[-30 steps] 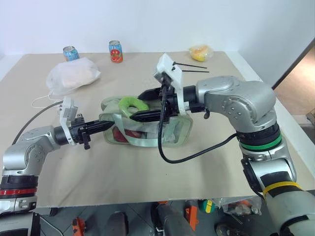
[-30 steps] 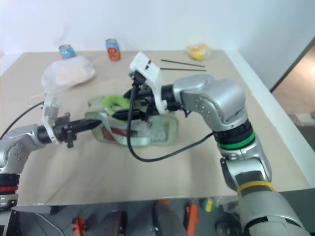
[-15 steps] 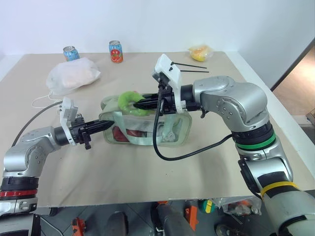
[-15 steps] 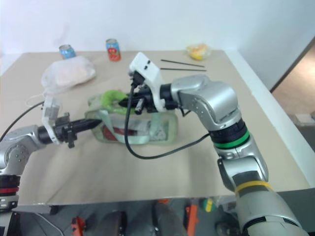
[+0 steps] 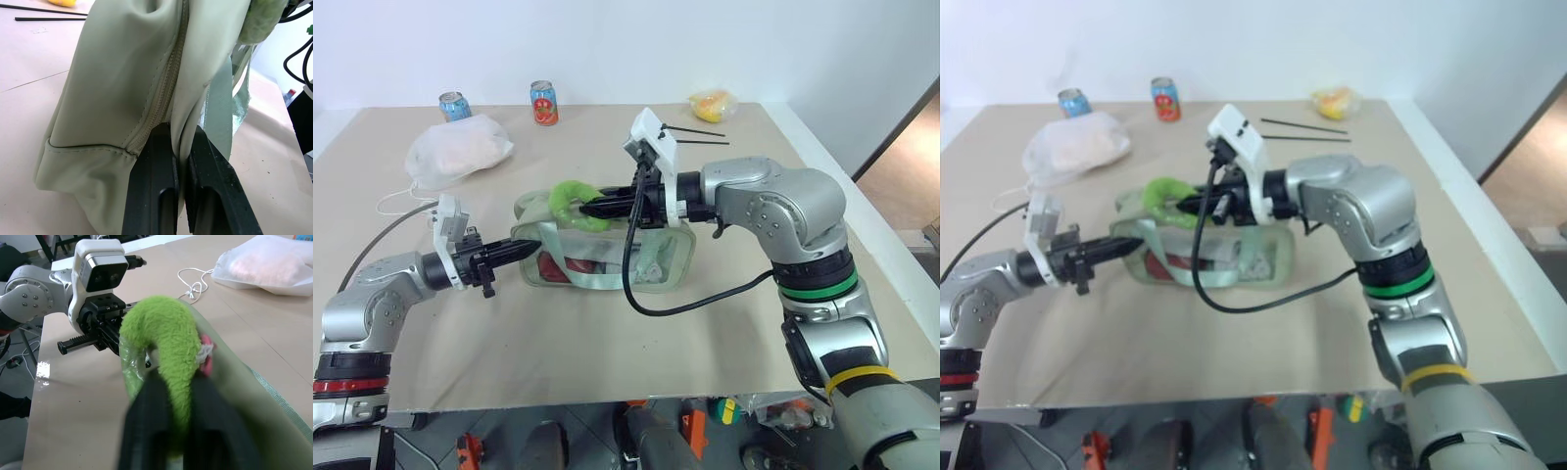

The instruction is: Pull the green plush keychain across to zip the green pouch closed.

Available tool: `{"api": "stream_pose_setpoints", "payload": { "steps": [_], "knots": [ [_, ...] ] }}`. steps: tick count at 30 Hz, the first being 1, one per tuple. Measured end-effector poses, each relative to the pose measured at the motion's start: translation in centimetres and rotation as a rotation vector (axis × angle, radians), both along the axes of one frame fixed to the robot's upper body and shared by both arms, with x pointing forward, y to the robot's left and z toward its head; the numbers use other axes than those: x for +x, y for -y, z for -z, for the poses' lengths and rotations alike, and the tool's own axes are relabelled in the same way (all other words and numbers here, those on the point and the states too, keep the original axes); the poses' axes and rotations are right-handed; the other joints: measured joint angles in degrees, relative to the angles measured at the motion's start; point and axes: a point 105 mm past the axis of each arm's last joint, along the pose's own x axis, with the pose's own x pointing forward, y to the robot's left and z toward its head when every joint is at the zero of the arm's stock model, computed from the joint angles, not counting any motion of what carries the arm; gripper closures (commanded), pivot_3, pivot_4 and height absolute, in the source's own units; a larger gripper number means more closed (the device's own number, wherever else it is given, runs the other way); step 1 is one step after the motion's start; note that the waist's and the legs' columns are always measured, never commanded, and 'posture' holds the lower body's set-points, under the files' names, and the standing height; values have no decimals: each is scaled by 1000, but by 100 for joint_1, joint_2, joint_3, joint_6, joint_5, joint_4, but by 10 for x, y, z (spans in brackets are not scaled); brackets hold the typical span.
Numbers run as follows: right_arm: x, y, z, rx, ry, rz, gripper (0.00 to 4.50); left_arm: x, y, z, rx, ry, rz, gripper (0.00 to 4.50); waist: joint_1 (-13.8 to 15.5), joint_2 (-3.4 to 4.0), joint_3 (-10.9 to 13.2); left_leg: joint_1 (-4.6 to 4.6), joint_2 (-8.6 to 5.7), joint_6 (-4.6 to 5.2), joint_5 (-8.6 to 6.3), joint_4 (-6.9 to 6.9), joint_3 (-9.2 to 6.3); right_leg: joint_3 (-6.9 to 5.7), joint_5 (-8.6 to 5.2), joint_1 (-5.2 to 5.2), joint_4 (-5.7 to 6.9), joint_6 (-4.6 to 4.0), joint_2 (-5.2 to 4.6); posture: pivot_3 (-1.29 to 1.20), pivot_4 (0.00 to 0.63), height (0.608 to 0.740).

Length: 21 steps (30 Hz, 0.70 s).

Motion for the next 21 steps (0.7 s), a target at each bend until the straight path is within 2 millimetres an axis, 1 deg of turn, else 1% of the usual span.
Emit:
{"api": "stream_pose_setpoints", "payload": {
  "steps": [4, 15, 18, 21],
  "knots": [
    [4, 1, 1, -3, 0, 20, 1415, 0, 0, 0, -1, 0, 1, 4500, 0, 0, 0, 0, 0, 0, 0, 3, 0, 0, 1, 1, 0, 1, 0, 0, 150, 740],
    [10, 0, 4, 18, -55, 34, 1415, 1, 0, 0, -1, -1, -11, 4500, -1, 0, 0, 0, 2, 0, 0, 11, 0, 0, 4, 4, 1, 6, 2, 0, 150, 740],
    [10, -3, -5, 69, -107, 23, 1415, 1, 0, 0, -1, 1, -11, 4500, 0, 1, 0, -1, 2, 0, 0, 13, -1, -1, 6, 4, 2, 5, 3, 0, 150, 740],
    [9, -2, -15, 101, -116, 21, 1415, 1, 2, 1, -7, 0, -7, 4500, 8, 1, 0, -6, 1, 0, 0, 14, -5, -5, 6, 4, 0, 5, 0, 0, 150, 740]
  ]
}}
